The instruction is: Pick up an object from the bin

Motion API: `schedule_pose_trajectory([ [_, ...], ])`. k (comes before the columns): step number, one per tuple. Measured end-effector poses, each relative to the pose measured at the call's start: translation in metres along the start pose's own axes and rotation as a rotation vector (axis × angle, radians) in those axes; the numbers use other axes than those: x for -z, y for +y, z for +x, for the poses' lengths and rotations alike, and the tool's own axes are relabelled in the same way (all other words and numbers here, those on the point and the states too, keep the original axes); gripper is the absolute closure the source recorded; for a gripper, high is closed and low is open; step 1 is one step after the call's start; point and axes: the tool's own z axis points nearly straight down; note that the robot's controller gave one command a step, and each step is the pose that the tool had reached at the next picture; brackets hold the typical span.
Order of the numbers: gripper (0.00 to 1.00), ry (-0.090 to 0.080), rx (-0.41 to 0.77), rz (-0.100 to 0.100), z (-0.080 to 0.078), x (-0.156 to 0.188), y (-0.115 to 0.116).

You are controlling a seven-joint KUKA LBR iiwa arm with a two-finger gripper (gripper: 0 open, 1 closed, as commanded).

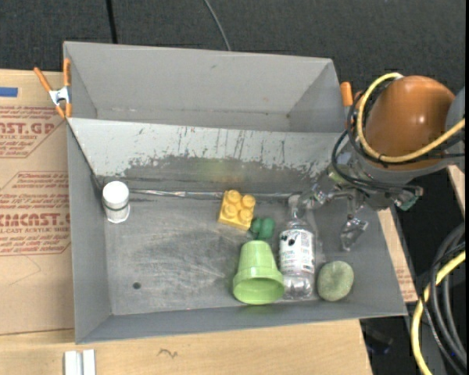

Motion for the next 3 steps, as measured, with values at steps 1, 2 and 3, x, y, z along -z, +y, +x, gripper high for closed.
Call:
schedule_pose_trajectory([
  [1,0.0,-0.001,0.304,0.004,-0.0069,-0.0677,-0.0009],
  [2,1.0,-0.002,0.316,0.0,-0.0073,-0.0717,0.0004],
  [3,1.0,-0.002,0.316,0.0,-0.0073,-0.0717,0.0004],
])
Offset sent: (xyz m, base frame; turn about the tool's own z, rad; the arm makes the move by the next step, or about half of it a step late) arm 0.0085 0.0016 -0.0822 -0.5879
